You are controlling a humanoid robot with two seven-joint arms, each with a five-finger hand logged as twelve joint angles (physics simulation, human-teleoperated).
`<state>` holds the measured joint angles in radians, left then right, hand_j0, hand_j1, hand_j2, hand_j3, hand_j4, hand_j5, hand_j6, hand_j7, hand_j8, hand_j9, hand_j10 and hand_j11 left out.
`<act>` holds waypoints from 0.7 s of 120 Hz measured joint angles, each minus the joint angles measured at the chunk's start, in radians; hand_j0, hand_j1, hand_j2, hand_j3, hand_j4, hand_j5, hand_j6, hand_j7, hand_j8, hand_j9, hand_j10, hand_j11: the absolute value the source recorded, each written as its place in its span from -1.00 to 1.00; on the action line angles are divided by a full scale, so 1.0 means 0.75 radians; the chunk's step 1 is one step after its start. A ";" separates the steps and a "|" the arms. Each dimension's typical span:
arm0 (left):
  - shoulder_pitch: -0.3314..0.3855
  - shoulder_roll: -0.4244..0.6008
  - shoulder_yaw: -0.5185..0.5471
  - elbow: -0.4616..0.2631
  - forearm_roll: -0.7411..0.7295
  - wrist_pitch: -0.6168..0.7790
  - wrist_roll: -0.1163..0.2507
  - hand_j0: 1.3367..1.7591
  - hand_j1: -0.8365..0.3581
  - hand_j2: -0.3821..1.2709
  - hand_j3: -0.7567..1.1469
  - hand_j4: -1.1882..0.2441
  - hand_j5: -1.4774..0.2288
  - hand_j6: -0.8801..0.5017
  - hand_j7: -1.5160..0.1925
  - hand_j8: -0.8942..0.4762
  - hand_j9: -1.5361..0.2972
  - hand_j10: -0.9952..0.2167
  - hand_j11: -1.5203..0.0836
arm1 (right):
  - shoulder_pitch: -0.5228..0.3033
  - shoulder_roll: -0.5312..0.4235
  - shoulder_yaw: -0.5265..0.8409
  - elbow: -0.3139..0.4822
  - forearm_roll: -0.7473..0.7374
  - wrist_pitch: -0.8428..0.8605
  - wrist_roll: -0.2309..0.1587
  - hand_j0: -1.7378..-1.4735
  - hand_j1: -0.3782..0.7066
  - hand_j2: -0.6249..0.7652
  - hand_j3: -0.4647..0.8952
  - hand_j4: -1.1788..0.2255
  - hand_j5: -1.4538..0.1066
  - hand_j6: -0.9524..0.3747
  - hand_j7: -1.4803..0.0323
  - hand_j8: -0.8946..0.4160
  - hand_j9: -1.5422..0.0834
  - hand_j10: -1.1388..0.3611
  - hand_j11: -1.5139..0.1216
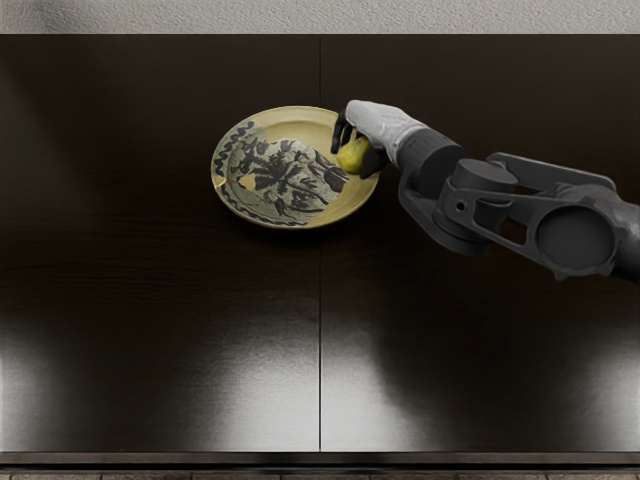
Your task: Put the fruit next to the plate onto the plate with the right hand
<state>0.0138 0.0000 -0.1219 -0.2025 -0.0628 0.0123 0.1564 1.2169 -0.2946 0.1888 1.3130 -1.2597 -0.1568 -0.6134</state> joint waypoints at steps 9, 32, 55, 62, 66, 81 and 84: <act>0.000 0.000 0.000 0.000 0.000 0.000 0.000 0.52 0.98 -0.54 -0.20 0.66 0.73 0.27 0.77 0.30 0.68 0.64 0.90 | -0.003 0.031 0.005 -0.003 0.000 -0.001 0.000 -0.38 0.30 0.22 -0.32 -0.30 -0.26 -0.19 -0.21 -0.23 -0.19 -0.35 -0.22; 0.000 0.000 0.000 0.000 0.000 0.000 0.000 0.52 0.98 -0.54 -0.20 0.66 0.73 0.27 0.77 0.30 0.68 0.64 0.90 | -0.021 0.134 0.001 -0.026 0.001 -0.003 0.000 -0.39 0.32 0.25 -0.32 -0.30 -0.28 -0.18 -0.22 -0.21 -0.20 -0.35 -0.22; 0.000 0.000 0.000 0.000 0.000 0.000 0.000 0.52 0.98 -0.54 -0.20 0.66 0.73 0.27 0.77 0.30 0.68 0.64 0.90 | -0.047 0.188 -0.009 -0.037 -0.002 -0.002 0.000 -0.39 0.32 0.24 -0.32 -0.30 -0.28 -0.18 -0.22 -0.23 -0.19 -0.35 -0.22; 0.000 0.000 0.000 0.000 0.000 0.000 0.000 0.52 0.98 -0.54 -0.20 0.66 0.73 0.27 0.77 0.30 0.68 0.64 0.90 | -0.049 0.208 -0.009 -0.051 -0.002 -0.003 0.000 -0.38 0.31 0.23 -0.32 -0.30 -0.28 -0.18 -0.22 -0.22 -0.20 -0.35 -0.23; 0.000 0.000 0.000 0.000 0.000 0.000 0.000 0.52 0.98 -0.54 -0.20 0.66 0.73 0.27 0.77 0.30 0.68 0.64 0.90 | -0.050 0.225 -0.008 -0.072 -0.002 -0.003 0.001 -0.38 0.29 0.22 -0.32 -0.30 -0.28 -0.18 -0.22 -0.22 -0.20 -0.35 -0.23; 0.000 0.000 0.000 0.000 0.000 0.000 0.000 0.52 0.98 -0.54 -0.20 0.66 0.73 0.27 0.77 0.30 0.68 0.64 0.90 | -0.051 0.289 -0.002 -0.183 -0.003 -0.006 0.001 -0.38 0.30 0.20 -0.32 -0.30 -0.28 -0.18 -0.22 -0.23 -0.20 -0.36 -0.24; 0.000 0.000 0.000 0.000 0.000 0.000 0.000 0.52 0.98 -0.54 -0.20 0.66 0.73 0.27 0.77 0.30 0.68 0.64 0.90 | -0.051 0.300 -0.001 -0.204 -0.003 -0.006 0.001 -0.37 0.29 0.19 -0.32 -0.30 -0.28 -0.17 -0.22 -0.22 -0.20 -0.35 -0.24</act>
<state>0.0138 0.0000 -0.1218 -0.2025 -0.0628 0.0123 0.1564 1.1789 -0.0696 0.1879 1.1598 -1.2616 -0.1617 -0.6123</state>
